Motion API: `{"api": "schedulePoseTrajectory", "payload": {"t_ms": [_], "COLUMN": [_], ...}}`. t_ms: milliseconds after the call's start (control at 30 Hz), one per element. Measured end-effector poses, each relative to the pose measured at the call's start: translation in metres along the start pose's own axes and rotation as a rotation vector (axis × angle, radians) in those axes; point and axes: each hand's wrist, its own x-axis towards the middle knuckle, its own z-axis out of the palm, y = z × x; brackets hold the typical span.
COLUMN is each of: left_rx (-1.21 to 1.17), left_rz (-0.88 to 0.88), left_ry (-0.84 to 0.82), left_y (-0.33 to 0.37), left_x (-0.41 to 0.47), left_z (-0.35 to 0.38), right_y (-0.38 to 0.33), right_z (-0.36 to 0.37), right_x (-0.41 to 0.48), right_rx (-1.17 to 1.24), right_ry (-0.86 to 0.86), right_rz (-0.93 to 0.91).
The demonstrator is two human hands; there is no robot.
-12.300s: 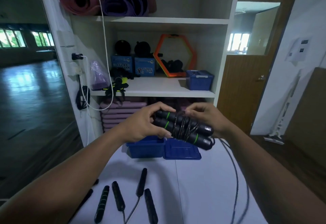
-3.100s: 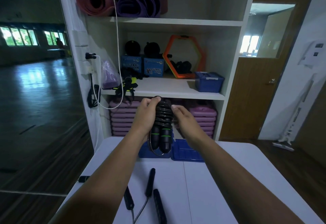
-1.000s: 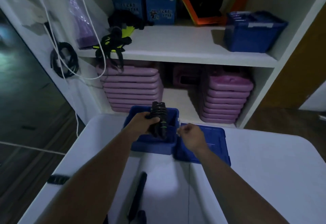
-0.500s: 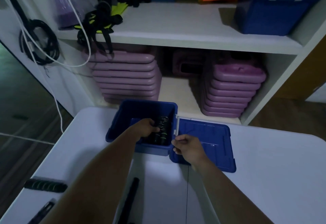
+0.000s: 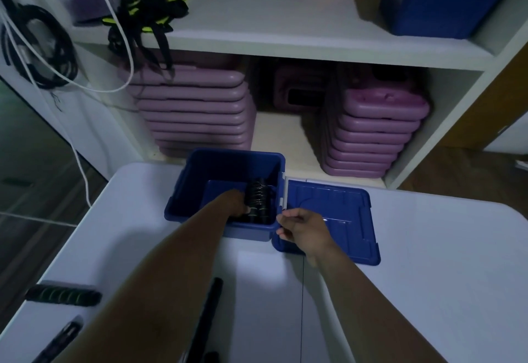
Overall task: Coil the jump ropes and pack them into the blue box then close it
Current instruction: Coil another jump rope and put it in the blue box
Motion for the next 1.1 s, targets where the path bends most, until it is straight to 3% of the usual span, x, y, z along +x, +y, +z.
{"api": "schedulePoseTrajectory", "payload": {"t_ms": [167,467,633,933,1100], "left_rx": [0.022,-0.039,-0.100,-0.304,-0.351], "left_rz": [-0.004,0.098,0.172,0.323,0.280], "left_ry": [0.057,0.309,0.436,0.383,0.245], "left_y": [-0.006,-0.009,-0.028,-0.107,-0.136], "left_x": [-0.003,-0.052,-0.103,-0.211,-0.249], "left_z": [-0.005,-0.019,-0.026,0.020,0.058], "right_y": [0.003,0.010,0.017,0.078,0.127], "right_z": [0.003,0.014,0.025,0.076,0.097], "right_x": [-0.006,-0.026,-0.058,-0.151,-0.201], "right_rx": [-0.055,-0.258,-0.309,-0.415,-0.472], "right_ry": [0.083,0.231,0.229,0.240,0.258], "right_rz": [-0.047,-0.179,-0.191,-0.191,-0.114]}}
